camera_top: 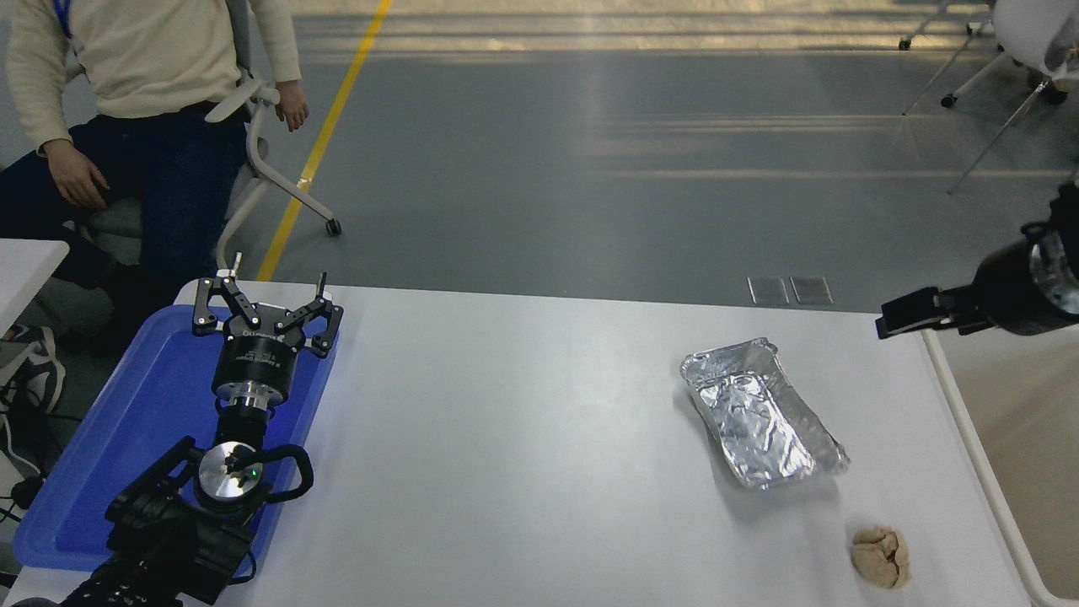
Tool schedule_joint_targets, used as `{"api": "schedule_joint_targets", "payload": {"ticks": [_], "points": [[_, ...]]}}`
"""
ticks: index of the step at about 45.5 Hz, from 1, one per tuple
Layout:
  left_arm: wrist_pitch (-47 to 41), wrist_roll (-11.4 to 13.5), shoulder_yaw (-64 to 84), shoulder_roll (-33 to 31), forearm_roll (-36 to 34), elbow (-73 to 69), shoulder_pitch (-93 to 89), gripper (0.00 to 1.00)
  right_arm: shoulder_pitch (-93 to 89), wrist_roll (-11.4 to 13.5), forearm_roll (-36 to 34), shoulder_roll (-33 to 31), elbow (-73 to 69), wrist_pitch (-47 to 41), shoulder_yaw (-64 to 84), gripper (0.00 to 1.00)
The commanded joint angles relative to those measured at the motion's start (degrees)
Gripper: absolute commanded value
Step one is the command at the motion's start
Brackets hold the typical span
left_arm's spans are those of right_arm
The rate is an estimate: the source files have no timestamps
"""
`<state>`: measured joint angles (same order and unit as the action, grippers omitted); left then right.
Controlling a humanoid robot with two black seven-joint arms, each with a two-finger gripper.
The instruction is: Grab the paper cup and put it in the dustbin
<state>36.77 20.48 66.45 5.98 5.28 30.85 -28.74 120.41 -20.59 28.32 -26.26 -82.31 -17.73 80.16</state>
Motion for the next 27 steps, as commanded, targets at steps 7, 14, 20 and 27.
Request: {"api": "schedule_joint_targets", "payload": {"ticks": [7,14,20,27], "points": [[0.1,0.0,0.0,0.0,0.0,0.0,0.0,1.00,9.5,3.4,-10.3,9.2,-9.4,-6.4,-3.7,1.00],[0.1,0.0,0.0,0.0,0.0,0.0,0.0,1.00,12.0,5.9,-16.0,12.2,-9.7,-9.8,-7.0,1.00],[0.1,0.0,0.0,0.0,0.0,0.0,0.0,1.00,12.7,6.8,-20.7,14.8,-9.8,-13.2,-8.7,1.00],[0.1,0.0,0.0,0.0,0.0,0.0,0.0,1.00,13.9,6.8,-25.2,17.3,-10.4,-16.9,-9.6,1.00]]}}
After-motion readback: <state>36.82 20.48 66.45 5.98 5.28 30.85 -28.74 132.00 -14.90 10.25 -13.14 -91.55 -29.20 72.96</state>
